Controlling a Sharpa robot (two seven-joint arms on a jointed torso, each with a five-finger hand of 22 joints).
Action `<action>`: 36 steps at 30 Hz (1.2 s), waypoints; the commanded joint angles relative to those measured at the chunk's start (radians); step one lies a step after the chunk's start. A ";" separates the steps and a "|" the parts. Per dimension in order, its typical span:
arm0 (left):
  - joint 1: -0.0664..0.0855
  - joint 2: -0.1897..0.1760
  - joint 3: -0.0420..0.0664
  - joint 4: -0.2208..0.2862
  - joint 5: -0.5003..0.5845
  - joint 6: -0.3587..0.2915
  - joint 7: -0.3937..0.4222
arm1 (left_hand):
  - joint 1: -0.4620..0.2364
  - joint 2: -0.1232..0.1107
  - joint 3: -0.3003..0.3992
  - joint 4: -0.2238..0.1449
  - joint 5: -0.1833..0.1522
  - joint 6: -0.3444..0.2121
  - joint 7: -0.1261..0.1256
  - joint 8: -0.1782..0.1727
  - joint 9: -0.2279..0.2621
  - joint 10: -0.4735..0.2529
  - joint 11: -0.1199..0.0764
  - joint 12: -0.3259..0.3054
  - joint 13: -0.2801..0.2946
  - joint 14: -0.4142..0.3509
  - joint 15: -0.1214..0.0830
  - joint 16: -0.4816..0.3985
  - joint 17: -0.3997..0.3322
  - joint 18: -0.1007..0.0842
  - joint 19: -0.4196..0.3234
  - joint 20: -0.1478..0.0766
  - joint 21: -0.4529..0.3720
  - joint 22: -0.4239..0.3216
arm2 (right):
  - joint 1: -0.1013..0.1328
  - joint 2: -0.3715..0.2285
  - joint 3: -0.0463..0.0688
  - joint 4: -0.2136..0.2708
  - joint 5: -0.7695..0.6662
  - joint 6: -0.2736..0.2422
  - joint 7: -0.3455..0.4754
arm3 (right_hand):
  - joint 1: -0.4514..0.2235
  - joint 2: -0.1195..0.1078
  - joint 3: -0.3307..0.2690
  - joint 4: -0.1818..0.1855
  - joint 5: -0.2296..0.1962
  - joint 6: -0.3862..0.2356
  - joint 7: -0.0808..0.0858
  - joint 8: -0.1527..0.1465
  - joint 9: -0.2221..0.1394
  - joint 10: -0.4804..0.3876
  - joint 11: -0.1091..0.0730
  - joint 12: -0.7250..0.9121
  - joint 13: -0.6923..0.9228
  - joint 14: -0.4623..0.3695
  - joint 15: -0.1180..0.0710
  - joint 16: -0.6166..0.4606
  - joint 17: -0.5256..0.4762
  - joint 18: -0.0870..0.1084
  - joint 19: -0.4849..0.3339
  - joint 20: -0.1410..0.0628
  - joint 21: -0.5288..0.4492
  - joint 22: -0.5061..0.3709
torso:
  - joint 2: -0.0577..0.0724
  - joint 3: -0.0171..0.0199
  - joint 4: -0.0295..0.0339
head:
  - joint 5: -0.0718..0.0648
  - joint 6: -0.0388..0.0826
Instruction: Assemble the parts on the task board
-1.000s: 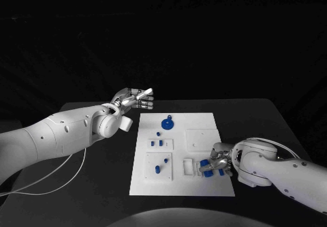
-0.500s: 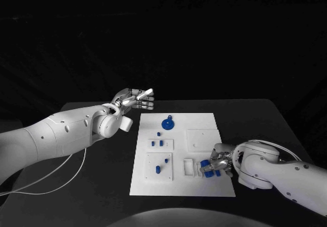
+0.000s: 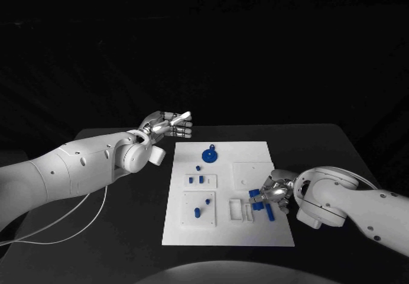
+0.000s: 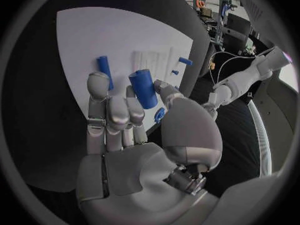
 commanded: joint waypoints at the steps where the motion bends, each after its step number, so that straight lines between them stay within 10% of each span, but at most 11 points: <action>1: 0.000 0.001 0.001 0.001 0.005 0.031 -0.006 | -0.007 -0.015 0.006 0.015 -0.004 -0.011 0.000 -0.003 -0.002 -0.010 0.001 -0.001 0.002 -0.010 0.001 -0.004 0.000 0.018 -0.001 0.006 -0.004 0.002 | 0.003 0.000 0.001 0.010 0.081 -0.031 -0.032 | 0.010 0.006 0.139 -0.131 0.001 0.009 -0.002 0.010 -0.001 0.007 -0.005 -0.001 -0.001 -0.001 -0.005 -0.004 -0.001 0.006 0.043 0.003 -0.002 0.001 | 0.000 -0.0008 0.0003 | 0.001 -0.003; 16: 0.000 0.001 0.001 0.001 0.003 0.039 -0.012 | -0.003 -0.013 0.009 0.020 -0.004 -0.009 0.000 -0.003 -0.002 -0.009 0.001 -0.001 0.002 -0.008 0.001 -0.003 0.001 0.018 -0.001 0.006 -0.003 0.002 | 0.006 0.033 -0.013 0.005 0.104 0.016 -0.055 | 0.007 0.010 0.106 -0.113 -0.019 0.009 -0.003 0.010 -0.017 0.007 -0.004 -0.008 -0.008 -0.001 -0.003 -0.004 -0.003 0.005 0.042 0.004 -0.010 -0.001 | 0.000 -0.0002 0.0001 | 0.005 -0.009; 36: 0.000 0.001 0.001 0.003 0.001 0.041 -0.018 | -0.003 -0.011 0.008 0.019 -0.004 -0.012 0.000 -0.003 -0.002 -0.011 0.001 -0.001 0.002 -0.008 0.001 -0.004 0.001 0.018 0.000 0.006 -0.003 0.002 | 0.006 0.077 -0.048 -0.024 0.058 0.070 -0.062 | -0.003 0.002 0.042 0.007 -0.213 0.029 -0.007 0.010 -0.059 0.024 -0.005 -0.007 -0.014 0.000 -0.003 -0.001 -0.002 0.003 0.044 0.004 -0.007 0.001 | 0.000 -0.0005 0.0005 | 0.010 -0.015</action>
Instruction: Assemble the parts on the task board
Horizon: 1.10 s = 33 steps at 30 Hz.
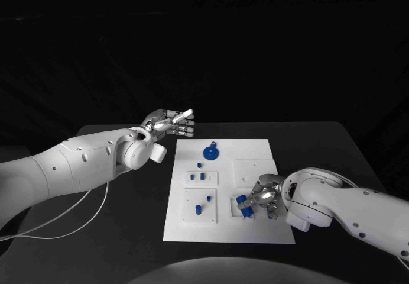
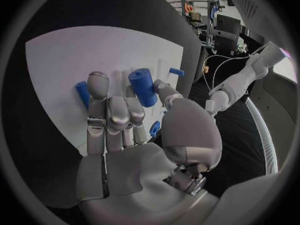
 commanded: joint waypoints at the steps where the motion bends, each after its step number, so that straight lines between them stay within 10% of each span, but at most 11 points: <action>1: 0.000 0.001 0.001 0.002 0.001 0.018 0.002 | 0.004 -0.003 -0.001 0.002 -0.004 -0.007 0.001 -0.003 -0.001 -0.007 -0.003 -0.001 0.002 -0.005 -0.002 -0.004 0.001 0.018 0.000 0.006 -0.003 0.001 | -0.003 0.005 -0.004 0.001 -0.017 0.038 -0.057 | 0.007 -0.007 -0.002 0.026 -0.005 0.020 -0.011 0.003 -0.003 0.016 -0.006 -0.001 -0.002 -0.002 -0.005 0.000 0.001 0.003 0.044 0.004 0.001 -0.001 | 0.000 -0.0003 -0.0002 | 0.002 -0.001; 7: 0.000 0.001 0.001 0.002 0.001 0.019 0.001 | 0.004 -0.004 0.000 0.003 -0.004 -0.011 0.001 -0.003 -0.001 -0.010 -0.002 -0.001 0.002 -0.006 -0.002 -0.004 0.001 0.018 0.000 0.006 -0.003 0.001 | -0.003 0.011 -0.005 0.000 -0.019 0.042 -0.057 | 0.008 -0.022 -0.009 0.060 -0.032 0.020 -0.010 0.003 -0.004 0.015 -0.005 -0.004 -0.004 -0.002 -0.005 -0.001 0.000 0.003 0.043 0.004 0.001 -0.001 | 0.000 -0.0004 -0.0005 | 0.003 -0.001; 11: 0.000 0.001 0.001 0.002 0.001 0.020 0.000 | 0.004 -0.004 0.000 0.003 -0.004 -0.011 0.001 -0.003 -0.001 -0.010 -0.002 -0.001 0.002 -0.006 -0.002 -0.004 0.001 0.018 0.000 0.006 -0.003 0.001 | -0.003 0.017 -0.006 -0.004 -0.020 0.036 -0.057 | -0.010 -0.033 -0.007 0.099 -0.122 0.021 -0.008 0.003 -0.002 0.015 -0.003 -0.004 -0.005 -0.002 -0.004 -0.002 0.000 0.004 0.043 0.005 0.000 -0.002 | 0.000 -0.0006 -0.0003 | 0.003 -0.001; 17: 0.000 0.000 0.001 0.003 0.001 0.020 -0.002 | 0.004 -0.004 0.000 0.003 -0.004 -0.011 0.001 -0.003 -0.001 -0.010 -0.002 -0.001 0.002 -0.006 -0.002 -0.004 0.001 0.018 0.000 0.006 -0.003 0.001 | -0.003 0.027 -0.006 -0.008 -0.021 0.032 -0.056 | -0.071 -0.067 -0.092 0.231 -0.187 0.017 -0.006 0.003 -0.002 0.016 -0.002 -0.005 -0.005 -0.003 -0.005 -0.002 0.002 0.004 0.044 0.003 0.000 -0.002 | 0.001 0.0002 -0.0002 | 0.006 -0.003; 21: 0.000 0.000 0.001 0.002 0.001 0.020 -0.003 | 0.003 -0.001 0.001 0.003 -0.004 -0.014 0.001 -0.003 -0.001 -0.010 -0.002 -0.001 0.002 -0.006 -0.002 -0.004 0.001 0.019 -0.001 0.007 -0.003 0.001 | -0.003 0.030 -0.006 -0.008 -0.021 0.027 -0.053 | -0.054 0.019 -0.340 0.253 -0.189 0.010 -0.004 0.003 -0.009 0.016 -0.002 -0.007 -0.002 -0.003 -0.005 -0.004 0.004 0.002 0.044 0.002 -0.001 -0.003 | 0.000 -0.0002 -0.0003 | 0.008 -0.004; 23: 0.000 0.000 0.001 0.002 0.000 0.020 -0.003 | 0.003 -0.001 0.001 0.003 -0.004 -0.014 0.001 -0.003 -0.001 -0.010 -0.002 -0.001 0.002 -0.006 -0.002 -0.004 0.001 0.019 -0.001 0.007 -0.003 0.001 | -0.003 0.031 -0.006 -0.009 -0.021 0.024 -0.052 | -0.058 0.132 -0.556 0.159 -0.187 0.009 -0.005 0.002 -0.008 0.017 -0.002 -0.009 -0.001 -0.002 -0.005 -0.006 0.006 0.005 0.043 0.004 0.001 -0.002 | 0.000 -0.0002 -0.0010 | 0.008 -0.003; 33: 0.000 -0.001 0.001 0.002 -0.001 0.020 -0.005 | 0.002 -0.002 0.001 0.003 -0.004 -0.020 0.002 -0.004 -0.002 -0.010 -0.002 -0.001 0.002 -0.006 -0.002 -0.004 0.001 0.019 -0.001 0.007 -0.003 0.001 | -0.003 0.027 -0.006 -0.004 -0.021 0.021 -0.039 | -0.064 0.070 -0.510 0.258 -0.188 0.011 -0.005 0.004 -0.016 0.019 -0.002 -0.012 0.003 0.000 -0.006 -0.007 0.012 0.002 0.044 0.001 0.002 -0.002 | 0.000 0.0000 -0.0012 | 0.009 -0.001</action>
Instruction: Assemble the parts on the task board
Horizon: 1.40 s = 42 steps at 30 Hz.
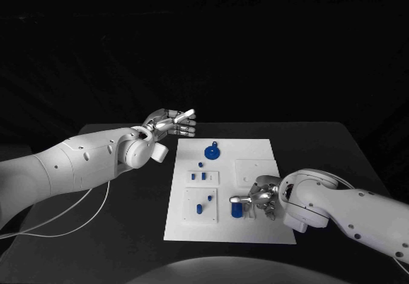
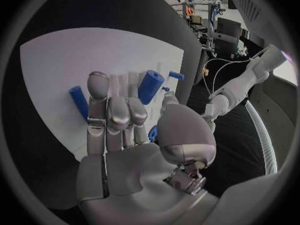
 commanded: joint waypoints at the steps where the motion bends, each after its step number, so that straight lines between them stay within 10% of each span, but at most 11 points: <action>1: 0.000 0.000 0.001 0.002 0.000 0.014 0.003 | 0.002 -0.002 0.001 0.003 -0.004 -0.004 0.000 -0.004 -0.001 -0.007 0.002 -0.001 0.002 -0.006 -0.002 -0.004 0.001 0.019 -0.001 0.007 -0.003 0.001 | -0.001 -0.003 0.000 0.008 -0.005 0.010 -0.024 | 0.004 -0.004 0.006 0.008 -0.002 -0.005 -0.002 -0.002 0.001 0.004 0.006 -0.003 0.001 0.000 -0.006 -0.004 0.001 0.002 0.044 0.001 0.002 -0.001 | 0.000 0.0003 -0.0004 | 0.000 0.001; 10: 0.000 -0.003 0.001 0.000 -0.001 0.012 0.002 | 0.003 -0.002 0.001 0.003 -0.004 -0.011 0.001 -0.005 -0.001 -0.006 0.002 -0.001 0.002 -0.006 -0.002 -0.004 0.001 0.019 -0.001 0.007 -0.002 0.001 | -0.002 -0.036 0.000 0.028 -0.001 0.015 0.094 | 0.041 0.058 -0.016 -0.132 0.009 0.019 -0.009 -0.002 0.048 0.012 0.002 0.025 0.017 0.002 -0.007 0.004 0.002 0.004 0.045 0.002 0.029 0.014 | -0.001 0.0007 -0.0014 | -0.004 0.005; 17: 0.000 -0.006 0.001 -0.002 -0.001 0.010 0.003 | 0.003 -0.002 0.001 0.003 -0.004 -0.011 0.001 -0.005 -0.001 -0.006 0.002 -0.001 0.002 -0.006 -0.002 -0.004 0.001 0.019 -0.001 0.007 -0.002 0.001 | -0.002 -0.072 0.001 0.056 0.018 0.033 0.126 | 0.032 0.041 -0.019 -0.156 0.081 0.010 -0.022 -0.002 0.302 0.011 -0.004 0.032 0.014 -0.002 -0.011 0.009 -0.006 0.001 0.044 -0.001 0.031 0.019 | 0.000 0.0016 -0.0016 | -0.004 0.008; 24: 0.000 -0.007 0.001 -0.004 -0.001 0.011 0.002 | 0.004 -0.004 0.002 0.004 -0.004 -0.009 0.001 -0.004 -0.001 -0.007 0.002 -0.001 0.002 -0.006 -0.002 -0.004 0.002 0.019 0.000 0.007 -0.002 0.001 | -0.002 -0.089 0.004 0.077 0.047 0.082 0.142 | 0.055 0.027 -0.025 -0.177 0.228 0.024 -0.031 0.002 0.391 0.008 -0.009 0.033 0.016 -0.002 -0.015 0.009 -0.007 -0.002 0.044 -0.005 0.031 0.022 | 0.001 0.0021 -0.0007 | -0.004 0.007; 26: 0.000 -0.007 0.001 -0.005 -0.001 0.012 0.002 | 0.004 -0.004 0.002 0.004 -0.004 -0.009 0.001 -0.004 -0.001 -0.007 0.002 -0.001 0.002 -0.006 -0.002 -0.004 0.002 0.019 0.000 0.007 -0.002 0.001 | -0.002 -0.090 0.004 0.079 0.054 0.095 0.143 | 0.074 0.024 -0.031 -0.191 0.401 0.027 -0.035 0.003 0.428 0.006 -0.011 0.037 0.021 -0.003 -0.017 0.007 -0.008 -0.004 0.044 -0.007 0.029 0.021 | 0.001 0.0014 -0.0005 | -0.007 0.005; 31: 0.000 -0.005 0.001 -0.012 -0.001 0.012 0.002 | 0.004 -0.004 0.002 0.004 -0.004 -0.009 0.001 -0.004 -0.001 -0.007 0.002 -0.001 0.002 -0.006 -0.002 -0.004 0.002 0.019 0.000 0.007 -0.002 0.001 | -0.002 -0.091 0.004 0.080 0.063 0.118 0.139 | 0.098 0.033 -0.047 -0.212 0.540 0.030 -0.043 0.000 0.478 0.004 -0.016 0.037 0.023 -0.003 -0.020 0.006 -0.008 -0.007 0.044 -0.009 0.028 0.023 | -0.001 -0.0013 -0.0022 | -0.008 0.004; 42: 0.000 0.002 0.001 -0.017 -0.001 0.012 0.003 | 0.003 -0.002 0.002 0.003 -0.004 -0.012 0.001 -0.004 -0.001 -0.006 0.002 -0.001 0.002 -0.007 -0.002 -0.004 0.002 0.020 -0.001 0.007 -0.002 0.001 | -0.005 -0.076 0.004 0.067 0.044 0.104 0.108 | 0.118 0.075 -0.016 -0.254 0.556 0.046 -0.060 -0.002 0.588 0.007 -0.026 0.032 0.023 -0.002 -0.027 0.001 -0.010 -0.016 0.045 -0.016 0.022 0.023 | 0.000 0.0001 0.0008 | -0.009 0.010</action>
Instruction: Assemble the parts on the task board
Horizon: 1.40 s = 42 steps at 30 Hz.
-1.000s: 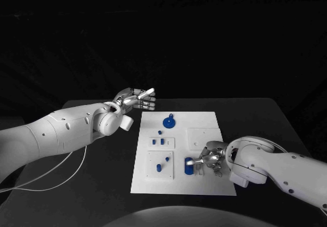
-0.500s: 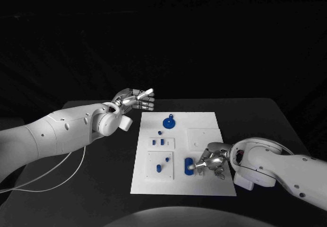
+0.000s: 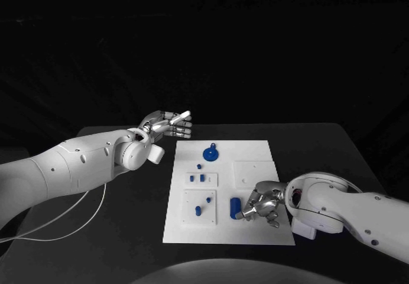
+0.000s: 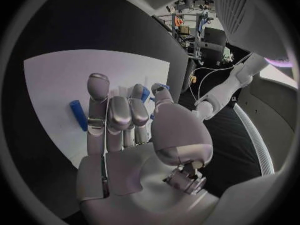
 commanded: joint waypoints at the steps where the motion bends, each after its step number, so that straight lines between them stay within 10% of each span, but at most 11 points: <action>1: 0.000 0.003 0.001 0.001 -0.001 0.012 0.007 | 0.003 -0.001 0.001 0.002 -0.004 -0.010 -0.002 -0.004 -0.001 -0.006 0.002 -0.001 0.002 -0.007 -0.001 -0.004 0.002 0.020 -0.001 0.008 -0.002 0.001 | -0.004 0.006 0.000 -0.007 -0.006 0.007 -0.016 | -0.002 0.014 0.032 -0.006 -0.031 0.002 -0.008 -0.002 0.006 0.003 -0.009 -0.002 0.001 0.001 -0.008 -0.003 -0.002 -0.017 0.045 -0.009 -0.003 0.000 | 0.001 0.0007 0.0001 | 0.001 0.001; 23: 0.000 0.009 0.001 0.003 -0.001 0.009 -0.003 | 0.007 0.013 0.004 -0.018 -0.004 -0.005 -0.003 -0.004 -0.001 -0.006 0.002 0.000 0.002 -0.006 -0.001 -0.004 0.003 0.021 -0.001 0.008 0.000 0.002 | -0.017 0.036 0.000 -0.045 -0.046 -0.053 -0.063 | -0.079 -0.027 0.299 -0.028 -0.098 0.007 -0.011 -0.002 0.025 0.009 -0.010 -0.001 0.005 0.001 -0.008 -0.002 -0.010 -0.018 0.044 -0.009 0.003 -0.006 | 0.001 0.0008 -0.0003 | 0.003 -0.003; 25: 0.000 0.008 0.001 0.003 -0.002 0.008 -0.005 | 0.009 0.020 0.003 -0.029 -0.004 -0.003 -0.003 -0.004 -0.001 -0.006 0.002 0.000 0.002 -0.006 -0.001 -0.004 0.004 0.022 -0.001 0.008 0.000 0.002 | -0.017 0.035 0.000 -0.046 -0.047 -0.039 -0.060 | -0.065 -0.051 0.363 -0.052 -0.130 0.002 -0.011 -0.003 0.011 0.008 -0.010 -0.003 0.004 0.001 -0.008 -0.002 -0.010 -0.020 0.045 -0.009 0.005 -0.004 | 0.001 0.0009 0.0003 | 0.001 -0.003; 26: 0.000 0.008 0.001 0.003 -0.002 0.008 -0.006 | 0.006 0.025 0.000 -0.038 -0.003 -0.002 -0.003 -0.003 -0.001 -0.006 0.002 -0.001 0.002 -0.006 -0.001 -0.004 0.004 0.022 -0.001 0.009 0.001 0.002 | -0.017 0.034 -0.001 -0.046 -0.046 -0.029 -0.059 | -0.103 -0.102 0.480 -0.045 -0.136 0.012 -0.011 0.000 -0.001 0.009 -0.010 -0.003 0.004 0.001 -0.007 -0.001 -0.009 -0.020 0.044 -0.009 0.006 -0.003 | 0.002 0.0009 0.0005 | 0.000 -0.004; 42: 0.000 0.006 0.000 0.005 -0.007 0.009 -0.012 | 0.005 0.034 -0.005 -0.055 -0.003 0.000 -0.003 -0.003 -0.001 -0.005 0.002 0.000 0.002 -0.006 -0.001 -0.004 0.004 0.022 -0.002 0.009 0.003 0.002 | -0.028 0.052 -0.002 -0.061 -0.044 -0.006 -0.064 | -0.108 -0.096 0.455 -0.041 -0.179 0.015 -0.012 -0.001 0.019 0.010 -0.009 -0.003 0.004 0.000 -0.007 -0.002 -0.011 -0.020 0.044 -0.008 0.004 -0.003 | 0.001 0.0010 0.0000 | 0.006 -0.006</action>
